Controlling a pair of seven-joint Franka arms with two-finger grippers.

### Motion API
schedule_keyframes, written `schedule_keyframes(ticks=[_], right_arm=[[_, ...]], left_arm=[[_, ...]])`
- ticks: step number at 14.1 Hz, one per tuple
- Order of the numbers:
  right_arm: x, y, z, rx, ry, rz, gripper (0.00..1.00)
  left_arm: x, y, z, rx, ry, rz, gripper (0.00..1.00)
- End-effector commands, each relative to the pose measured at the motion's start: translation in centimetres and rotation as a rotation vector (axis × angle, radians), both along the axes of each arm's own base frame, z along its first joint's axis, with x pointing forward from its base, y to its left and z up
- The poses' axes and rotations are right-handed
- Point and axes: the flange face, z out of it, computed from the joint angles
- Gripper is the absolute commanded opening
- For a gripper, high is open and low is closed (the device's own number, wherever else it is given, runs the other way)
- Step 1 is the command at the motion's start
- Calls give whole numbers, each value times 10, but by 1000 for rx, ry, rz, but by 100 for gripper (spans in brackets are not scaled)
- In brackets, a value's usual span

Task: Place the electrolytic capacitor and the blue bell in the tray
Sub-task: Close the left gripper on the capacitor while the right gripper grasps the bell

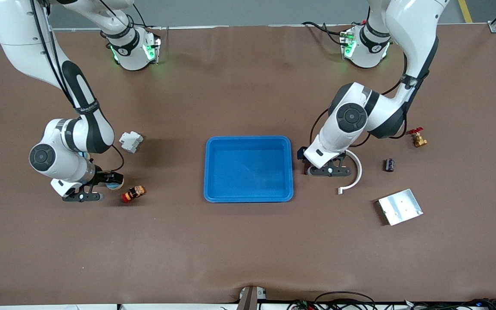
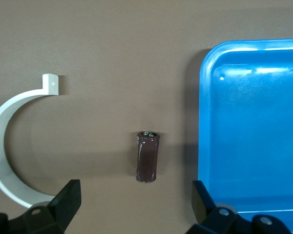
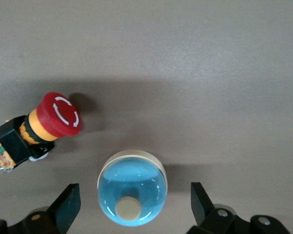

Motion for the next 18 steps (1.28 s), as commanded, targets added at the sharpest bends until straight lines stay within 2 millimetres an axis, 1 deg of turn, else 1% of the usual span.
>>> schedule_keyframes(ticks=[1,3,5,8,12,13,14,16,17,18], right_arm=[[-7,9,-10,15,12,1,100],[-7,12,-15,14,14,7,100],[-7,9,-19,13,9,15,100],[-6,7,-26,10,-4,12,100],[-6,5,-26,10,-3,10,100],[-7,4,-26,10,0,9,98],[-7,4,-27,11,5,7,86],[-7,2,-25,10,5,6,62],[-7,2,-24,10,5,6,54],[-7,2,-23,10,5,4,49]], left_arm=[[-2,-1,-13,-1,-22,6,100],[-2,0,-18,-9,-28,8,100],[-2,-2,-30,-12,-30,3,100],[-5,-2,-49,54,-59,-11,100],[-5,-6,-68,38,-75,4,100],[-5,-5,-72,36,-72,17,100],[-4,-6,-71,28,-81,23,100],[-3,-5,-78,21,-79,38,100],[-3,-5,-79,16,-82,42,100],[-3,-6,-79,13,-84,43,100]])
